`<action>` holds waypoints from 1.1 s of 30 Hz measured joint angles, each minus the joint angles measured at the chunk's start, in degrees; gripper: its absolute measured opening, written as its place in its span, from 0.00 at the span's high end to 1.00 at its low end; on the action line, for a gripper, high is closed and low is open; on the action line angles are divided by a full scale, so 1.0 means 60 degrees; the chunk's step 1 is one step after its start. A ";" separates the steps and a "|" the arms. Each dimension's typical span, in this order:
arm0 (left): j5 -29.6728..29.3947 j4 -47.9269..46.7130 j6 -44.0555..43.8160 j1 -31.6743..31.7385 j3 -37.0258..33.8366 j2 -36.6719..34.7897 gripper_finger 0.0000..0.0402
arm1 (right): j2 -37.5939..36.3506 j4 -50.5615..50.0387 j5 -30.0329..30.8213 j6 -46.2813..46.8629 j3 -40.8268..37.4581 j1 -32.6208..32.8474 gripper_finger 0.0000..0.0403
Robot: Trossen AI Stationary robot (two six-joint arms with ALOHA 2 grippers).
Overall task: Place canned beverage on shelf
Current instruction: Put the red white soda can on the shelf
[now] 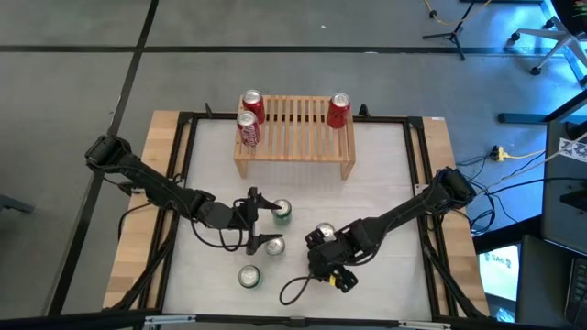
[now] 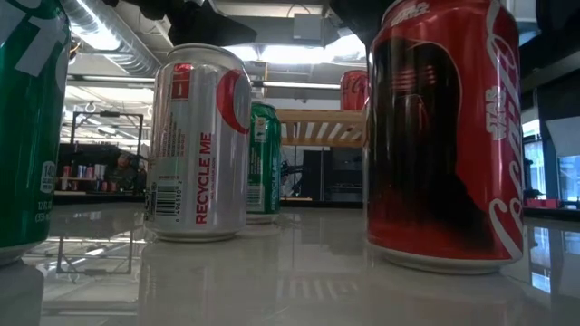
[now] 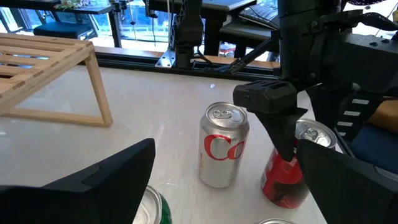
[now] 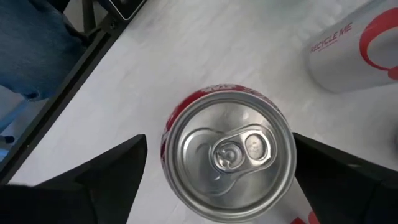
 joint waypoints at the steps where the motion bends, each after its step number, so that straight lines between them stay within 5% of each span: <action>1: 0.0000 0.0000 0.0000 0.0000 0.0000 -0.0003 0.05 | 0.0000 0.0003 0.0016 0.0003 0.0000 0.0000 0.09; 10: 0.0000 0.0000 0.0000 0.0000 0.0000 -0.0002 0.05 | -0.0004 0.0036 0.0006 0.0111 0.0000 0.0000 0.29; 19: 0.0000 0.0001 0.0000 0.0000 0.0000 -0.0002 0.05 | -0.0004 0.0036 0.0264 0.1590 0.0000 0.0007 0.21; 33: 0.0000 0.0000 0.0000 -0.0004 0.0000 -0.0004 0.05 | -0.0011 0.0010 0.1580 0.5584 0.0004 0.0007 0.24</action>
